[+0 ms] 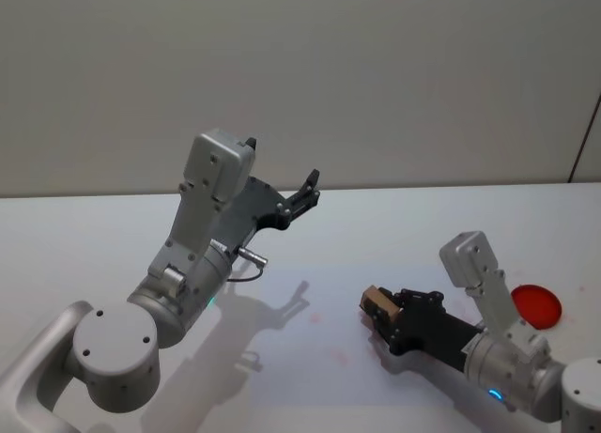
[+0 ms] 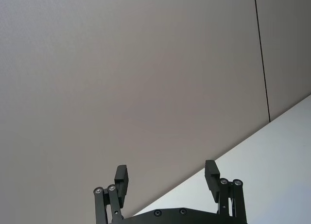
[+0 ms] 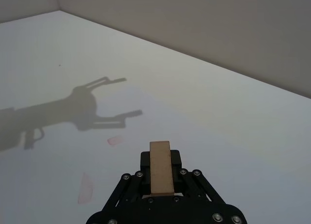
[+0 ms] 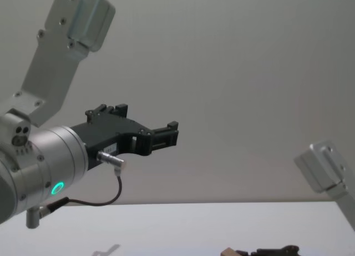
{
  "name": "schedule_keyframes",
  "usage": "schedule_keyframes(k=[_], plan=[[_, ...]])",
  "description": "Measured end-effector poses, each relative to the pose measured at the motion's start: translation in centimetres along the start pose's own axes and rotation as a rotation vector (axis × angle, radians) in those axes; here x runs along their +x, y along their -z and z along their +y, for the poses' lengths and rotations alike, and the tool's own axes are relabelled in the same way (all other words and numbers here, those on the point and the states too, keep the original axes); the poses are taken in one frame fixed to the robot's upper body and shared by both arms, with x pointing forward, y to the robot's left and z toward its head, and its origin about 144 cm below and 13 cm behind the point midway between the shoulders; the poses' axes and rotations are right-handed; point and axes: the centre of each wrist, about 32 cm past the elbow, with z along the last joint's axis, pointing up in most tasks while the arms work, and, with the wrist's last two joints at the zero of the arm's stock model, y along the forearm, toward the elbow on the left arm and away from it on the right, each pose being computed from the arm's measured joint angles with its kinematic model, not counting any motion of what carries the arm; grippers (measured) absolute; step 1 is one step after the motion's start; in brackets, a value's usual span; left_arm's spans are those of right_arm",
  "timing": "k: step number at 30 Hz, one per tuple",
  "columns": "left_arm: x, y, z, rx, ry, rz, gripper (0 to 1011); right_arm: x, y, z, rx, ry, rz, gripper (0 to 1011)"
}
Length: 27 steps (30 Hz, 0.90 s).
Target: Use the one hand to pick up the stamp and affix it onto the A4 paper.
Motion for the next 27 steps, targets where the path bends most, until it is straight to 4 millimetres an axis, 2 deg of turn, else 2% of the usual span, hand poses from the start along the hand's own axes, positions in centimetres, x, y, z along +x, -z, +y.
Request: schedule_keyframes(k=[27], plan=[[0.00,0.00,0.00,0.000,0.000,0.000,1001,-0.10,0.61,-0.23,-0.048,-0.006,-0.036,220]])
